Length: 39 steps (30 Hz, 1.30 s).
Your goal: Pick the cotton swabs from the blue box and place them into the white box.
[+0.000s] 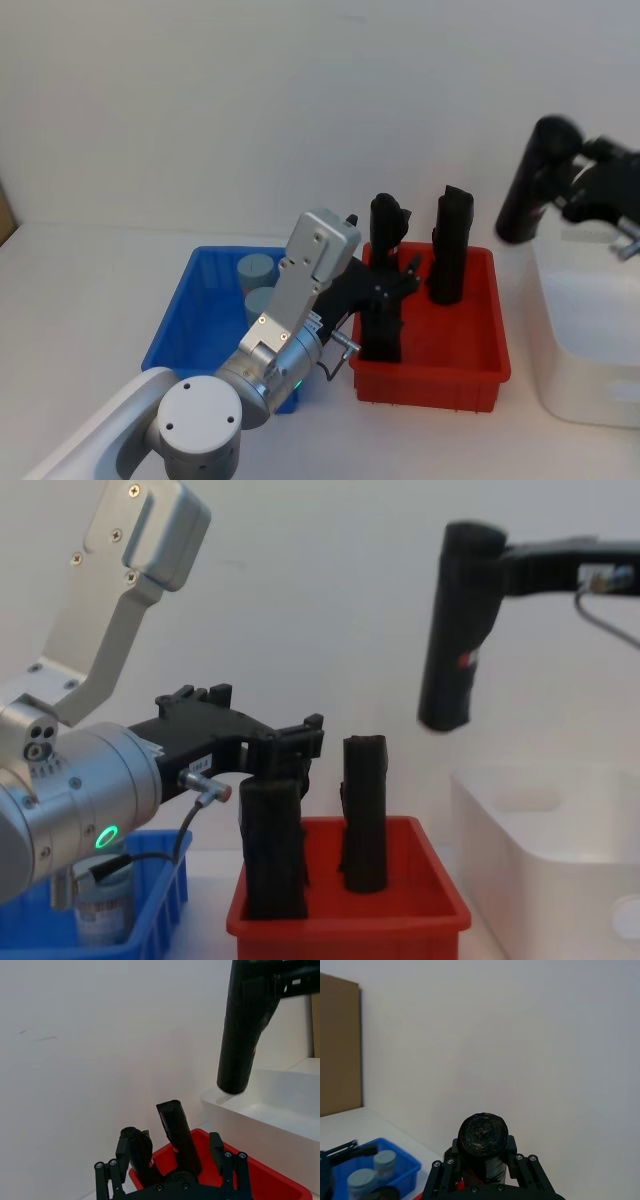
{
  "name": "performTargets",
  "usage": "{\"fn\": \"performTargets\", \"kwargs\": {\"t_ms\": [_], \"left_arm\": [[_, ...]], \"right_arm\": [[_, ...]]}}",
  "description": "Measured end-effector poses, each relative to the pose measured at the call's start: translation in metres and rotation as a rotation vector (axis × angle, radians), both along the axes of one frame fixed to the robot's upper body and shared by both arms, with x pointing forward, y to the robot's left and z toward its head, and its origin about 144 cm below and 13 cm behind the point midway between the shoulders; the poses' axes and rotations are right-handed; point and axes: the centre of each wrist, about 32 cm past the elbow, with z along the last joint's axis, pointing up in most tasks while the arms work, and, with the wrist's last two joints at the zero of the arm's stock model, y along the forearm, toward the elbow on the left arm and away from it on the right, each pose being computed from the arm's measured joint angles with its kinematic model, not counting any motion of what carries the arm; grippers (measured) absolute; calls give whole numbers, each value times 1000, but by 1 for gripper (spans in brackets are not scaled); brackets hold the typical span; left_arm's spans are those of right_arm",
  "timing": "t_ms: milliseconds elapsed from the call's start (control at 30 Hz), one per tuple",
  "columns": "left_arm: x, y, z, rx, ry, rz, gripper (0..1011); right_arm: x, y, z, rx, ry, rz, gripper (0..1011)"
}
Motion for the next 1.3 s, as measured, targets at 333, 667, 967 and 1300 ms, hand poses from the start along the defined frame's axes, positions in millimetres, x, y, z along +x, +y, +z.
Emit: {"fn": "performTargets", "kwargs": {"t_ms": [333,667,967,1300], "left_arm": [[0,0,0,0,0,0,1004],[0,0,0,0,0,0,1004],[0,0,0,0,0,0,1004],[0,0,0,0,0,0,1004]], "right_arm": [[7,-21,21,-10,-94,-123,487],[16,-36,18,-29,-73,-212,487],[21,-41,-1,-40,22,-233,487],[24,-39,-29,-43,154,-210,581]]}}
